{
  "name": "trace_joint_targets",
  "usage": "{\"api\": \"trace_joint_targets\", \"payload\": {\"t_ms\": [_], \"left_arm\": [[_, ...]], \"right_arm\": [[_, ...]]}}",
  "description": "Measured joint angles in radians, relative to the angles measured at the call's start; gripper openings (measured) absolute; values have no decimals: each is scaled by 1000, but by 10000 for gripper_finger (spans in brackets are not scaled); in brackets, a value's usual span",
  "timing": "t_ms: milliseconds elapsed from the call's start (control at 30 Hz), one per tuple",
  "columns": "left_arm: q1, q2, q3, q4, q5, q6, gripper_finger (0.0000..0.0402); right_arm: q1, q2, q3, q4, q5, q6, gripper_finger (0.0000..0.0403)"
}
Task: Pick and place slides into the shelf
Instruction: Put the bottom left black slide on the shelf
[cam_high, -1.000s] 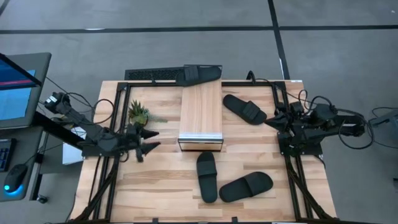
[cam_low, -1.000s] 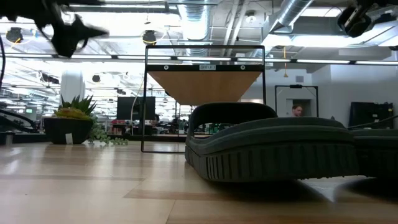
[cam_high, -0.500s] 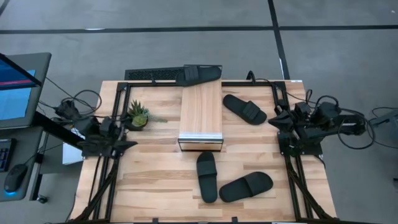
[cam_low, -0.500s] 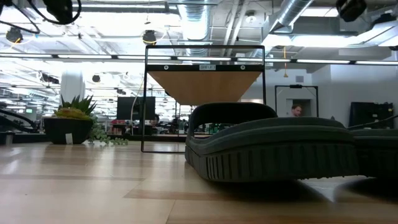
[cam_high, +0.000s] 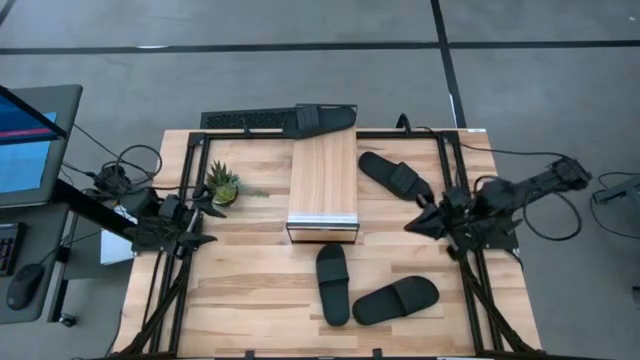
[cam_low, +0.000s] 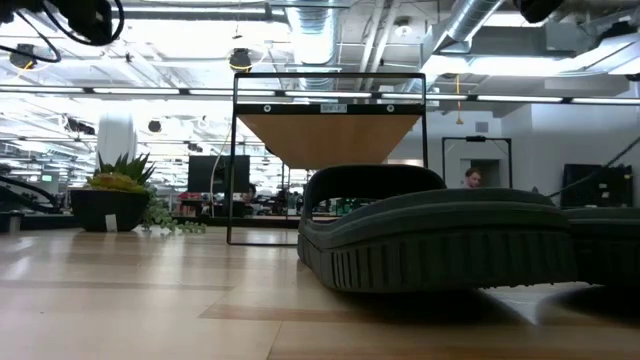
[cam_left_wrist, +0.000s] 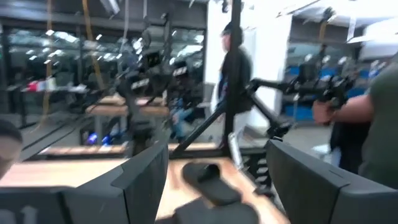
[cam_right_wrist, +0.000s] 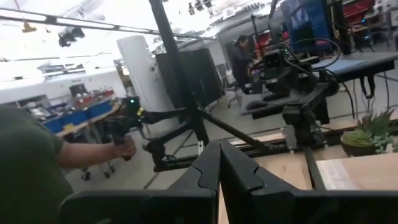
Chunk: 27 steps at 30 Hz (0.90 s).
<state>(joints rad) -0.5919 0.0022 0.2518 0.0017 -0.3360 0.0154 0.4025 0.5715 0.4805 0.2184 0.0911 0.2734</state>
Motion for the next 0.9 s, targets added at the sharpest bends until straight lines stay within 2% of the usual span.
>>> {"api": "trace_joint_targets", "payload": {"t_ms": [100,167,400,467,533,633,767,900], "left_arm": [[0,-1,-41,64,32,0,258],[0,0,-64,85,47,-9,258],[0,0,-99,155,52,-26,258],[0,-1,-99,171,51,-22,258],[0,-1,-99,180,52,-14,258],[0,-1,-99,184,47,-12,258],[0,0,-99,181,43,-12,258],[0,0,-99,181,43,-15,258]], "right_arm": [[85,86,0,55,122,-3,0],[157,131,0,53,251,35,0],[465,245,0,52,883,194,0],[538,282,0,53,1006,274,0],[572,337,0,64,1056,367,0],[579,432,0,118,1058,479,0],[550,556,16,242,1036,495,0],[509,644,52,269,978,490,0]]}}
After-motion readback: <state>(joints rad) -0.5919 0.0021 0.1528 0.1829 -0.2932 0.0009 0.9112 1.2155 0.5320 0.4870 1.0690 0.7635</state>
